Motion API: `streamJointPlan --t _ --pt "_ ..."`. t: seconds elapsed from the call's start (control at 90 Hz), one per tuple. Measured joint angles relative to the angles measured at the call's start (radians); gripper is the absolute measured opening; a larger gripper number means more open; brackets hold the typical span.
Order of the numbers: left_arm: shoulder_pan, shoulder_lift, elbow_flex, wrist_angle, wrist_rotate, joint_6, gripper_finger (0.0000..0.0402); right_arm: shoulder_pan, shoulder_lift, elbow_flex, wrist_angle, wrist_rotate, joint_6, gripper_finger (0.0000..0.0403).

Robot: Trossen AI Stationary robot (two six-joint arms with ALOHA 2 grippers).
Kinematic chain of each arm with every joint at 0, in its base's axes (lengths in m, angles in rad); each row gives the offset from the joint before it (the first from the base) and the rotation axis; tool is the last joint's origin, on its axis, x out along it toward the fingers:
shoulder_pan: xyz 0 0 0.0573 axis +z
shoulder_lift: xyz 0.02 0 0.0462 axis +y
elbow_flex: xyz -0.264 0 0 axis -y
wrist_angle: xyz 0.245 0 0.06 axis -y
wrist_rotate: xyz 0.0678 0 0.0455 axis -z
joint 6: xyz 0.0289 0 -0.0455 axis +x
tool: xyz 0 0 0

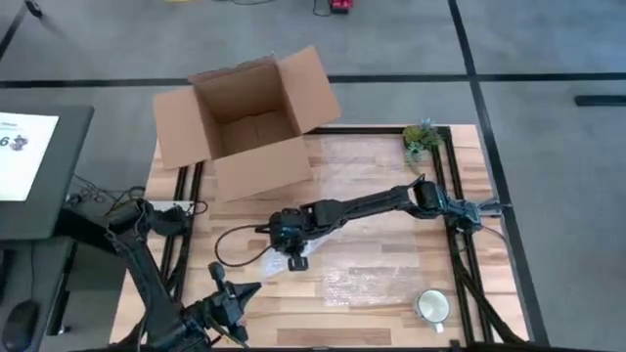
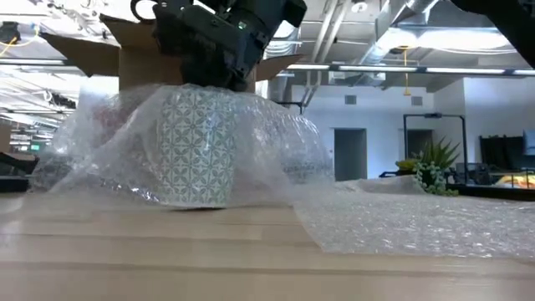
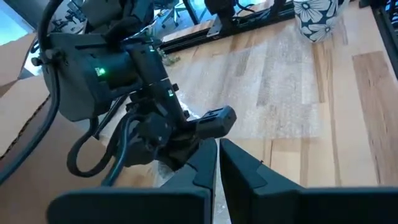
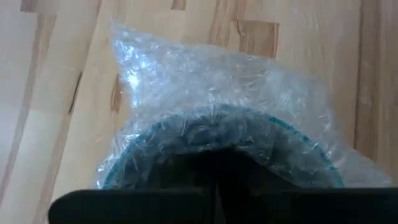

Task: Wrap mug
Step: Wrap the green patterned mug with the bubble wrap

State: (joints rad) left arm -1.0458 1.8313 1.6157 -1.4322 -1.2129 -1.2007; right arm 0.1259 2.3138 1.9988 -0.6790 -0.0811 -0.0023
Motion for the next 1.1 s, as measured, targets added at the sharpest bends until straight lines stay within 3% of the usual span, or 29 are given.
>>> streamJointPlan --t 0.344,0.533,0.7,1.0,1.1 --pt "-0.017 0.000 0.000 -0.002 0.026 -0.009 0.0000 0.034 -0.124 0.114 -0.140 0.088 -0.028 0.0000" --pt "-0.023 0.000 0.000 -0.047 0.029 -0.062 0.0000 0.040 -0.154 0.114 -0.236 0.090 0.080 0.0000" --pt "-0.024 0.000 0.000 -0.053 0.029 -0.072 0.0000 0.042 -0.085 0.102 -0.282 0.166 0.143 0.0000" --pt "-0.012 0.000 -0.001 -0.053 0.028 -0.067 0.0000 0.029 0.058 0.108 -0.261 0.157 0.187 0.0000" --pt "-0.010 0.000 -0.001 -0.053 0.028 -0.067 0.0000 0.022 0.098 0.108 -0.264 0.109 0.189 0.0000"
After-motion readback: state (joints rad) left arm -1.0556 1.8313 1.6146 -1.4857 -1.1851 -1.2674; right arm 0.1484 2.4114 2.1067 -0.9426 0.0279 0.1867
